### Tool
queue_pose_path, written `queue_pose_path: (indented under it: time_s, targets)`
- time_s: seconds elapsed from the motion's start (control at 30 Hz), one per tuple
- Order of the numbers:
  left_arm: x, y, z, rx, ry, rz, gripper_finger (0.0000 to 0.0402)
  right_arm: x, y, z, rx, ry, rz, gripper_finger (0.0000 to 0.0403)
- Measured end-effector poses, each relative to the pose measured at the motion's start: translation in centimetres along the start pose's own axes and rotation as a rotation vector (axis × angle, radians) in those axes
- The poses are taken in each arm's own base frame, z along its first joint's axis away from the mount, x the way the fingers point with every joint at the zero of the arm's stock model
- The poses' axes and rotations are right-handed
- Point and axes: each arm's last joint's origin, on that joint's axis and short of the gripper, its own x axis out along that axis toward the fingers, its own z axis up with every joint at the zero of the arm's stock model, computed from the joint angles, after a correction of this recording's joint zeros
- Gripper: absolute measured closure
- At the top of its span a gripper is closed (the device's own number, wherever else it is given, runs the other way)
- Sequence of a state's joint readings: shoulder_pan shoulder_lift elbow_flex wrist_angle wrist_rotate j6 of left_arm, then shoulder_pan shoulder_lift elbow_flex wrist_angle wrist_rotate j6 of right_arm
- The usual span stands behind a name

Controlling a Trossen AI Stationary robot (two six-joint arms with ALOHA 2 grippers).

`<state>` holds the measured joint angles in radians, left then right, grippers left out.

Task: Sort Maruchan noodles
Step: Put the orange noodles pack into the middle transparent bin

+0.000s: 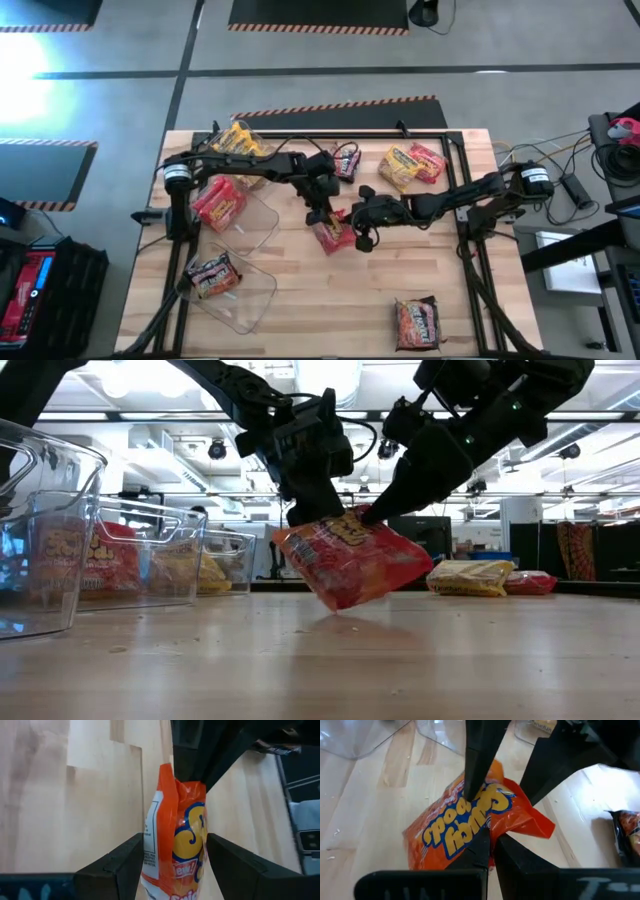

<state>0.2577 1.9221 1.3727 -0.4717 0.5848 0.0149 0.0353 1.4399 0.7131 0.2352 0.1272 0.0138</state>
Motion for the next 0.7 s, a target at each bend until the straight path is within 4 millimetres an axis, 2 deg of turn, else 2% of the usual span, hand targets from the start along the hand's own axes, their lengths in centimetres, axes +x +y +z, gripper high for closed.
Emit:
queue_pose_path:
  time_s: [0.47,0.7]
  targets:
    - [0.58,-0.17,-0.43,-0.098,0.026,-0.055,0.0202,-0.01,0.02,0.36,-0.026,-0.031,-0.005,0.0394]
    - [0.61,-0.08,0.05,-0.064,-0.017,-0.013,0.0202,-0.03,0.15,0.42,-0.031,-0.038,-0.006,0.0394]
